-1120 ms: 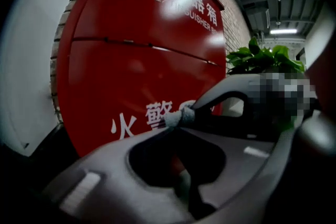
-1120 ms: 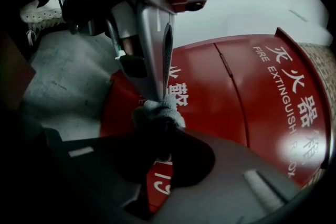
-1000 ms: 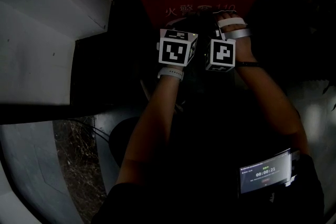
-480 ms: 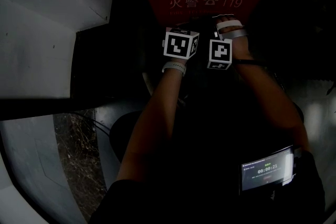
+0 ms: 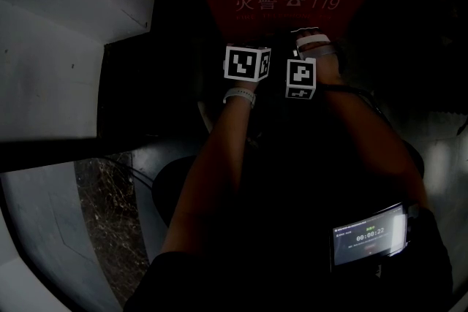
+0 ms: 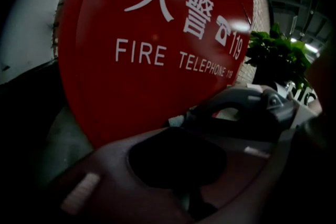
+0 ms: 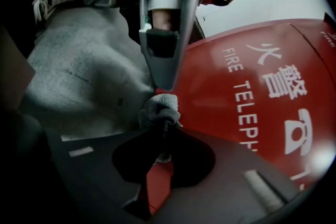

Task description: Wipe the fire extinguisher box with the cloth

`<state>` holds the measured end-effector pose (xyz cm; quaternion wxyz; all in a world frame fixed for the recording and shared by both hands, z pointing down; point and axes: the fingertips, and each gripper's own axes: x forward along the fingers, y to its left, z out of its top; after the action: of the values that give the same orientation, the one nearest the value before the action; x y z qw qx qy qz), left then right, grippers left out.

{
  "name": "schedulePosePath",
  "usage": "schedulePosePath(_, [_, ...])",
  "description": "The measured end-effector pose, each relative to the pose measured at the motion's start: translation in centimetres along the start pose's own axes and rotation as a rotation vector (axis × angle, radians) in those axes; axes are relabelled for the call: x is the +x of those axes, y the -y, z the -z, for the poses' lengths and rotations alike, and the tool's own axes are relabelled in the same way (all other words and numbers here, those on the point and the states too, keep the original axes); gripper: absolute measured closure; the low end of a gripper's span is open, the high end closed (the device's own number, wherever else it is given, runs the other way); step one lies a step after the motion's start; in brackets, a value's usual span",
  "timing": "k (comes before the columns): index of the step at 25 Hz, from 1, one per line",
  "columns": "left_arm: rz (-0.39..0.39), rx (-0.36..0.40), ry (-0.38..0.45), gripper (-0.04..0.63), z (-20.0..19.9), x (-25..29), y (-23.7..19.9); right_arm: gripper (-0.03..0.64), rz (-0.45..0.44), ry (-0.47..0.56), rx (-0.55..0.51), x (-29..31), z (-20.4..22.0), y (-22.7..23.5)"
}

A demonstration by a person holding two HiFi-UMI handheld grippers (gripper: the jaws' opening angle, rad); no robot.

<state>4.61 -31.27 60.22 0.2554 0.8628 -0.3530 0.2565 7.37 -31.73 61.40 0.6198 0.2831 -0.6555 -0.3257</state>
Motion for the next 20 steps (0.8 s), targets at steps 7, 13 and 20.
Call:
schedulePosePath(7, [-0.019, -0.006, 0.001, 0.595, -0.2, -0.1, -0.4, 0.578, -0.024, 0.005, -0.046, 1.6, 0.3, -2.3])
schedulePosePath(13, [-0.027, 0.034, 0.060, 0.595, -2.5, -1.7, 0.5, 0.575, -0.009, 0.018, -0.009, 0.6, 0.1, -1.9])
schedulePosePath(20, [-0.032, 0.104, 0.170, 0.595, -6.4, -5.5, 2.8, 0.575, 0.077, 0.014, 0.046, -3.2, 0.6, 1.0])
